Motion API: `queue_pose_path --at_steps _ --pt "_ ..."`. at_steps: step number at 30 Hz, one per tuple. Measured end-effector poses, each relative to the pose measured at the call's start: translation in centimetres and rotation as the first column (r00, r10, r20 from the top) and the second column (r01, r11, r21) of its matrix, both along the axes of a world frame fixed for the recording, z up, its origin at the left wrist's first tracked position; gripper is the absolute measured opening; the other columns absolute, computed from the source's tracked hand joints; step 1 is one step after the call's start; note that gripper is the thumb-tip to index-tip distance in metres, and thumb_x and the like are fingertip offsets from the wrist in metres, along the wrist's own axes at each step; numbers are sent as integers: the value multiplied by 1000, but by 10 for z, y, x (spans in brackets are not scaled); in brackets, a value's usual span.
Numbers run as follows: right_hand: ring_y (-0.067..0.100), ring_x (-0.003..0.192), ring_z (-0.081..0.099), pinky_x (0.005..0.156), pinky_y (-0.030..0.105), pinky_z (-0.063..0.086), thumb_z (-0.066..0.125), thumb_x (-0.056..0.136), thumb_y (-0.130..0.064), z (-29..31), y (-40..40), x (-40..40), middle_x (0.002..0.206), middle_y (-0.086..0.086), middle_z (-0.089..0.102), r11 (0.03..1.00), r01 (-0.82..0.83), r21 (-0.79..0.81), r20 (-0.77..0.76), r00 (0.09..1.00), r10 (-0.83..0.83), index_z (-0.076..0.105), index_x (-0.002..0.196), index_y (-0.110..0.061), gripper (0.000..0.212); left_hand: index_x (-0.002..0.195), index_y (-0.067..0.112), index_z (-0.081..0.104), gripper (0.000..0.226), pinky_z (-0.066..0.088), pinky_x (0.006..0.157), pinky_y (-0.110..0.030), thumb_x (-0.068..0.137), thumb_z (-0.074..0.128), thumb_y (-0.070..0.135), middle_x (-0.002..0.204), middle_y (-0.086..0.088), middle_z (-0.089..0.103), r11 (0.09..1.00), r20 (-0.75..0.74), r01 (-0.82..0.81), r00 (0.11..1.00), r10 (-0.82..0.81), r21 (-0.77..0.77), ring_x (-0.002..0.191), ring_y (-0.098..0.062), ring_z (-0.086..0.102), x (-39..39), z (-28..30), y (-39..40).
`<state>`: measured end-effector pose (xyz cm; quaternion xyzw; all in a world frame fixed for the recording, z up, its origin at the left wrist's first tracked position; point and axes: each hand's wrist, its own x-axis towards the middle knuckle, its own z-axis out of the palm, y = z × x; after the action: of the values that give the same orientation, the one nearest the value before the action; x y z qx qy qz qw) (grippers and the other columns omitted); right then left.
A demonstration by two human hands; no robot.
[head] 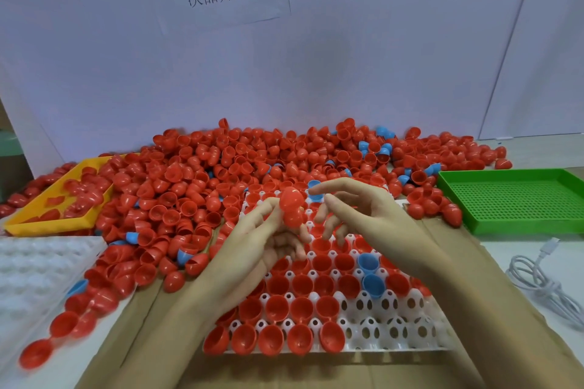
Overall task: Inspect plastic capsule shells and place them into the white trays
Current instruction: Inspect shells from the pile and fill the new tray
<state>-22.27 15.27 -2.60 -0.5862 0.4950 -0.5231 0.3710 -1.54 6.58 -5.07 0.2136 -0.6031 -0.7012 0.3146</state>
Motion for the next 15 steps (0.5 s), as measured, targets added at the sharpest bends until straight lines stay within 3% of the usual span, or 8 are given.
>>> queue_pose_path --at_steps 5,7,11,15 --pt "25 78 72 74 42 62 75 97 -26 -1 2 5 96 2 71 997 -19 -77 -113 994 10 70 127 -32 31 116 8 73 32 51 65 -26 107 55 33 84 -11 63 974 -43 135 991 -129 184 68 -17 56 -2 -1 1" --pt "18 76 66 74 38 60 79 94 -28 -3 1 7 93 -2 67 996 -31 -83 -141 990 19 72 124 -35 32 114 6 74 29 51 61 -26 105 58 29 80 -9 61 958 -69 169 985 -157 233 67 -15 56 -3 -2 1" --pt "14 72 62 72 41 58 84 90 -22 -10 -3 12 93 5 65 994 8 -107 -156 987 -25 73 110 -26 24 113 5 75 30 50 58 -25 107 52 24 75 -8 61 949 -83 210 977 -196 234 61 -13 58 -4 -6 -2" --pt "8 68 62 69 29 54 79 94 -19 -11 -4 12 95 2 69 994 20 -109 -166 985 -38 73 105 -21 13 116 3 73 37 52 61 -26 102 63 36 84 -10 66 978 -57 128 991 -120 165 69 -16 61 -6 -11 -5"
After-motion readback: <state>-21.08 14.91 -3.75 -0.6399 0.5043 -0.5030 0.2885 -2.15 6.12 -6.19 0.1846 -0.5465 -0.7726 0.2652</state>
